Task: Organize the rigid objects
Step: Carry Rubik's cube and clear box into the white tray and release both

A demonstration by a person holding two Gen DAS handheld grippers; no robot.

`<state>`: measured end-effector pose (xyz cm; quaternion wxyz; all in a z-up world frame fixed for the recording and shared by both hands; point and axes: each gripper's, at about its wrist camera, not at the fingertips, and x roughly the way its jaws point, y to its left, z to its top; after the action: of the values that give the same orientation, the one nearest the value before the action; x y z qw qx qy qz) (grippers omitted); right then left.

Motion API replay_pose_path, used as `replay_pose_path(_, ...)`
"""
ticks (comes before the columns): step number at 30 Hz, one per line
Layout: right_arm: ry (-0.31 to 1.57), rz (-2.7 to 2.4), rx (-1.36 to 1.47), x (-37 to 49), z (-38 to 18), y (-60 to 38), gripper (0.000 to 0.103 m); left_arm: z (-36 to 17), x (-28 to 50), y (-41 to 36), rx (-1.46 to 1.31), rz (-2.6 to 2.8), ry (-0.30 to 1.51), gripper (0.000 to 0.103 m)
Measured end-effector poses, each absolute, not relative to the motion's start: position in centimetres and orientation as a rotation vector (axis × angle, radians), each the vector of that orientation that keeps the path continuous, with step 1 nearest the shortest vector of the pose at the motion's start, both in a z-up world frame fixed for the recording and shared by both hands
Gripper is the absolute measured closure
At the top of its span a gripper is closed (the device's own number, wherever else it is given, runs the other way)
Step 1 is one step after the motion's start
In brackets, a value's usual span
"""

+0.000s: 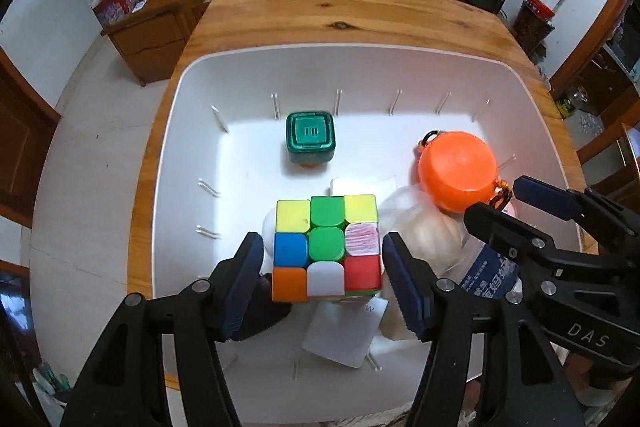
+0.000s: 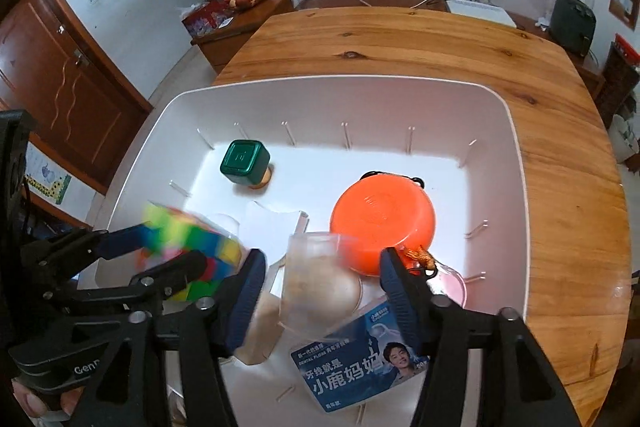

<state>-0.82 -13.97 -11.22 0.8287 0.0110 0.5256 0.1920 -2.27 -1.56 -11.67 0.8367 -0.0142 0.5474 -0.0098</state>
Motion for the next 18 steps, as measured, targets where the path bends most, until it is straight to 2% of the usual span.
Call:
replay_pose_path(3, 1.095, 0.400, 0.036, -1.2, -10.5, -14.5, 0.037, -11.1, -2.5, -1.7, -0.030, -0.017, 1.145, 0.028)
replay_pose_path(18, 0.981, 0.352, 0.007, -4.1, -5.8, -17.8, 0.037, -7.3, -3.8, -4.6, 0.035, -0.002, 1.066, 0.028)
